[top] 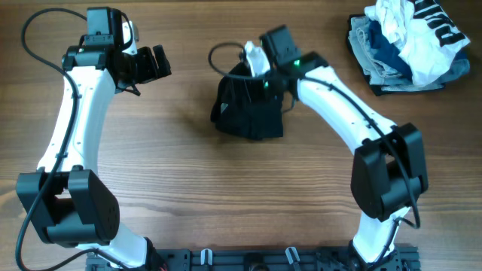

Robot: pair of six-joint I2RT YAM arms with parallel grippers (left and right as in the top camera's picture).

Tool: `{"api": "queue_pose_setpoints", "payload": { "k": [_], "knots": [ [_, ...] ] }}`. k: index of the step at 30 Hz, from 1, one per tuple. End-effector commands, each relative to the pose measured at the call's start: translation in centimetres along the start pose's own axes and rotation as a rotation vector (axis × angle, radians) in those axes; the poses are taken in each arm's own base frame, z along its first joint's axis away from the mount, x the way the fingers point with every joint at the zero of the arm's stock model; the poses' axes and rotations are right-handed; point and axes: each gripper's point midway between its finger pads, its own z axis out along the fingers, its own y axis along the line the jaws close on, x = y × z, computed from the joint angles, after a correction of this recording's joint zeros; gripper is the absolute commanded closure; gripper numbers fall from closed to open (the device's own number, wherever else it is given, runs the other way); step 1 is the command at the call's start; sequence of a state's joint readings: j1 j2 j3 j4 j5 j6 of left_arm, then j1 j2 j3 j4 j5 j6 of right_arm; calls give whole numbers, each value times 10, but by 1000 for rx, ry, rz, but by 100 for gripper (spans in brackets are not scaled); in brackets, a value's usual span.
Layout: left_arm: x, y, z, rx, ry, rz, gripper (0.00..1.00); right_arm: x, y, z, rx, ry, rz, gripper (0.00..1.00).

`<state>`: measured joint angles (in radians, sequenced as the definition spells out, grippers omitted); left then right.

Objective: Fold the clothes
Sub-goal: 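Lift the folded black shirt with the right gripper and carry it rightward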

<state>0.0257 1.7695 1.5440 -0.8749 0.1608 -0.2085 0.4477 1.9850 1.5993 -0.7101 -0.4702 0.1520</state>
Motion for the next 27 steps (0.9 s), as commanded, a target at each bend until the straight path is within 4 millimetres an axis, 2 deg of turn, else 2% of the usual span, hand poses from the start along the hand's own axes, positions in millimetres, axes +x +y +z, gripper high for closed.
{"api": "queue_pose_setpoints", "payload": {
  "k": [1, 3, 6, 12, 14, 18, 20, 22, 27],
  "knots": [
    [-3, 0, 1, -4, -5, 1, 0, -33, 1, -36, 41, -82, -14, 2],
    [-3, 0, 1, -4, -5, 1, 0, -29, -9, -40, 79, -70, 24, 7],
    [-3, 0, 1, -4, -5, 0, 0, -10, -24, -39, 105, -3, 67, 19],
    [-4, 0, 2, -3, -8, 0, 0, 28, -24, -16, 78, 125, -54, 46],
    [-4, 0, 2, -3, -8, 0, 0, 42, -26, -9, 75, 162, -62, 49],
    [-4, 0, 2, -3, -8, 0, 0, 72, -33, 5, 74, 232, -68, 50],
    [-4, 0, 2, -3, -9, 0, 0, 80, -38, 10, 83, 242, -63, 50],
    [-5, 0, 2, -3, -10, 1, 0, 84, -47, 16, 111, 237, -62, 46],
    [-4, 0, 2, -3, -7, 0, 0, 82, -87, 31, 289, 197, 16, 43]
  ]
}}
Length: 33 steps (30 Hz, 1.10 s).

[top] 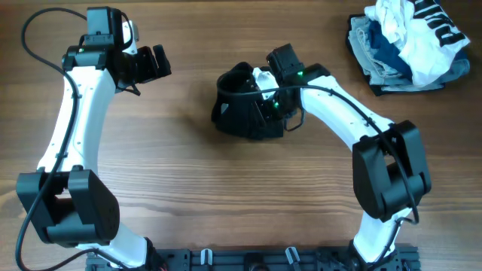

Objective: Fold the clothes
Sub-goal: 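Lift the folded black shirt with the right gripper and carry it rightward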

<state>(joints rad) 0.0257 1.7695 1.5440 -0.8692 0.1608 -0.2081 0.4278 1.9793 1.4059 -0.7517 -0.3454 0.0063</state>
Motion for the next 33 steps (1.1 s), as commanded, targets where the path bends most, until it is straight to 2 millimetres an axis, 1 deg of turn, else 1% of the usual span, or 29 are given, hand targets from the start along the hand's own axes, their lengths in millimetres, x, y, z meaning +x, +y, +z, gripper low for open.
{"api": "queue_pose_setpoints", "payload": {
  "k": [1, 2, 5, 9, 11, 13, 14, 17, 18, 20, 22, 24, 25, 26, 27, 29, 30, 31, 33],
  "knots": [
    [-2, 0, 2, -6, 1, -2, 0, 3, -34, 18, 149, 10, 67, 42],
    [-1, 0, 2, -6, 3, -2, 0, 3, -37, 22, 155, 11, 71, 41],
    [0, 1, 2, -8, 9, -3, 0, 9, -54, 31, 208, 33, 120, 39],
    [0, 1, 2, -8, 8, -3, 0, 12, -86, 36, 294, 37, 171, 34],
    [0, 1, 2, -8, 8, -2, 0, 9, -104, 30, 333, 12, 205, 31],
    [0, 1, 2, -8, 8, -2, 0, 3, -122, 21, 350, -21, 249, 23],
    [0, 1, 2, -8, 7, -2, 0, 0, -130, 16, 343, -35, 271, 21],
    [-2, 0, 2, -6, 0, -1, 0, -9, -145, 0, 289, -70, 305, 18],
    [-4, 1, 2, -8, -7, 0, 0, -14, -148, -10, 253, -83, 298, 17],
    [-7, 3, 2, -23, -22, 1, 0, -22, -154, -28, 237, -105, 316, 14],
    [-11, 7, 1, -48, -40, 3, 0, -32, -151, -49, 232, -120, 303, 11],
    [-16, 14, 1, -88, -64, 3, 0, -45, -142, -74, 233, -140, 291, 9],
    [-18, 17, 0, -106, -76, 3, 0, -52, -134, -86, 233, -153, 278, 9],
    [-21, 20, 0, -124, -86, 2, 0, -62, -122, -101, 231, -175, 258, 9],
    [-23, 23, -1, -138, -97, -1, 0, -67, -113, -109, 229, -188, 242, 9],
    [-28, 29, -2, -149, -113, -10, 0, -81, -89, -128, 222, -227, 195, 8],
    [-29, 32, -3, -152, -118, -17, 0, -87, -77, -135, 217, -248, 171, 7],
    [-32, 39, -4, -158, -123, -31, 0, -95, -57, -139, 203, -274, 146, 5],
    [-34, 49, -6, -169, -127, -52, 0, -98, -37, -132, 192, -272, 110, 4]
  ]
}}
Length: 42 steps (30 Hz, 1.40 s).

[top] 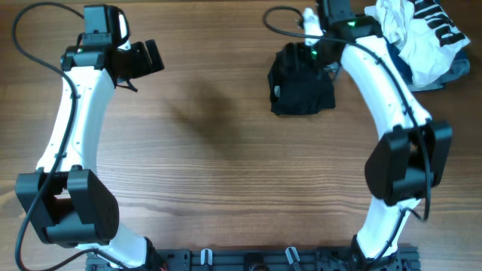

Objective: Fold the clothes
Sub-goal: 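Lift the folded black shirt with the right gripper and carry it rightward, then carry the shirt to the top right clothes pile with the right gripper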

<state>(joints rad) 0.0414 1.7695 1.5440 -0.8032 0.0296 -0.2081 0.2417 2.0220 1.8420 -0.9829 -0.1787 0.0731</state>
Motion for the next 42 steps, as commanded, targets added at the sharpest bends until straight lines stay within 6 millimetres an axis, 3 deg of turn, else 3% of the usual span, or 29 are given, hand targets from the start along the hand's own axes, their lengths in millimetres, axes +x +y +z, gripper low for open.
{"api": "queue_pose_setpoints", "payload": {
  "k": [1, 8, 12, 16, 19, 24, 27, 30, 32, 33, 35, 42],
  "knots": [
    [-12, 32, 0, -64, -23, -56, 0, -8, 50, -18, -36, -53, -86, 4],
    [-14, 95, -6, -136, -15, -185, 0, 17, 38, 26, 124, 60, 15, 4],
    [-12, 118, -9, -149, -5, -236, 0, 26, 28, 54, 160, 108, 19, 4],
    [-6, 128, -11, -164, 18, -258, 0, 40, 20, 86, 184, 177, -26, 4],
    [-3, 129, -11, -167, 32, -261, 0, 51, 0, 107, 279, 219, -34, 4],
    [-2, 128, -11, -164, 34, -261, 0, 61, -22, 118, 397, 251, -30, 10],
    [-2, 128, -11, -162, 35, -260, 0, 66, -31, 119, 444, 255, -27, 21],
    [-2, 125, -11, -148, 38, -261, 0, 71, -35, 120, 465, 266, -31, 41],
    [-1, 124, -11, -145, 40, -261, 0, 74, -38, 121, 480, 271, -35, 63],
    [-1, 124, -11, -145, 42, -261, 0, 75, -39, 121, 486, 273, -36, 79],
    [0, 124, -11, -145, 45, -260, 0, 78, -43, 123, 504, 275, -40, 92],
    [5, 124, -11, -148, 65, -262, 0, 77, -43, 123, 504, 261, -34, 96]
  ]
}}
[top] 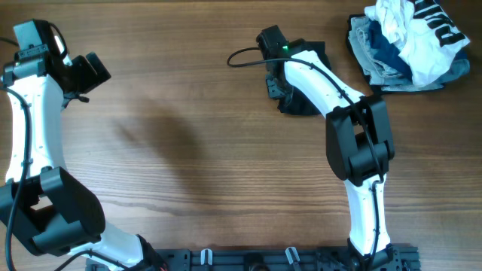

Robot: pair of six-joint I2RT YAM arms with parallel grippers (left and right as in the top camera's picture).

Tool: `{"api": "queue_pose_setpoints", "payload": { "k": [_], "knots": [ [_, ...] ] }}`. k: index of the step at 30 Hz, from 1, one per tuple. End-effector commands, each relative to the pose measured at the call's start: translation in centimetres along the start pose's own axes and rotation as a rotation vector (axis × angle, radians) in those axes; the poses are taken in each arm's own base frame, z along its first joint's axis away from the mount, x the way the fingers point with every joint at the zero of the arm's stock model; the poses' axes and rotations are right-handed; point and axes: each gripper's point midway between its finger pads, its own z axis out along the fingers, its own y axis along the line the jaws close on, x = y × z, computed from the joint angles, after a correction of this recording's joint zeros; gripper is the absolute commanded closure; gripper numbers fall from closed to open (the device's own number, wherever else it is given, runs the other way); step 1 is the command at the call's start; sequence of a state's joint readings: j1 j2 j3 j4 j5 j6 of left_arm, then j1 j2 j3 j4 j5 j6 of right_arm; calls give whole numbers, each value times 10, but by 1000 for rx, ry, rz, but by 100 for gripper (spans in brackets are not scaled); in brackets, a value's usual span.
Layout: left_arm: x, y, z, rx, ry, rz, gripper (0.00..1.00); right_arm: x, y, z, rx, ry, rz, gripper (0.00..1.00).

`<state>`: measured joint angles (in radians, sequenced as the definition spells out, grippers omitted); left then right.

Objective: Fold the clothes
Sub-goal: 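Carry the shirt to the top right clothes pile with the right gripper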

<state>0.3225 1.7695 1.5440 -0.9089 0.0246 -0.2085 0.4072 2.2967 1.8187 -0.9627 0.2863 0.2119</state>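
A folded black garment (310,54) lies at the back right of the wooden table (226,173), largely covered by my right arm. The right gripper (274,47) sits at the garment's left edge; its fingers are hidden against the dark cloth, so its state is unclear. A pile of unfolded clothes (410,41), white, blue and grey, lies in the far right corner. My left gripper (92,70) hovers open and empty at the far left, well away from both.
The right arm's elbow (361,132) stands over the table right of centre. The left arm's base (56,218) is at the front left. A black rail (248,260) runs along the front edge.
My right gripper was over the black garment's far edge and is now at its left edge; the garment has barely shifted. The left arm has swung further left, towards the table's edge.
The black garment lay bunched at the table's middle with my right gripper on it, and still did a second later. Then it lay flatter at the back right, next to the pile. Now it stays there and both arms have shifted.
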Motion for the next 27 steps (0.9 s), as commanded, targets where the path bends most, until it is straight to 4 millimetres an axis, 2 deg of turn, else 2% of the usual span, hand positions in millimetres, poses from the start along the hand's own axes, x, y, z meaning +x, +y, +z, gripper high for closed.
{"api": "queue_pose_setpoints", "payload": {
  "k": [1, 4, 7, 11, 15, 17, 21, 22, 27],
  "knots": [
    [0, -2, 2, 9, 12, -9, 0, 13, -11, 17, 52, 48, 0, 96],
    [0, -2, 2, 9, 13, -10, 0, -4, -18, -18, 41, -4, -14, 96],
    [2, -7, 1, 38, 21, -10, 0, -26, -34, -77, 29, -92, -78, 96],
    [2, -9, 1, 49, 24, -10, 0, -45, -67, -152, 20, -219, -23, 96],
    [2, -9, 1, 49, 24, -10, 0, -53, -98, -201, 29, -333, -39, 96],
    [2, -9, 1, 49, 23, -10, 0, -54, -116, -218, 47, -380, -34, 96],
    [2, -10, 1, 53, 25, -10, 0, -53, -168, -243, 115, -446, 49, 96],
    [3, -11, 1, 60, 26, -10, 0, -50, -198, -252, 167, -468, 83, 96],
    [3, -13, 1, 72, 30, -10, 0, -48, -300, -275, 429, -529, 161, 96]
  ]
}}
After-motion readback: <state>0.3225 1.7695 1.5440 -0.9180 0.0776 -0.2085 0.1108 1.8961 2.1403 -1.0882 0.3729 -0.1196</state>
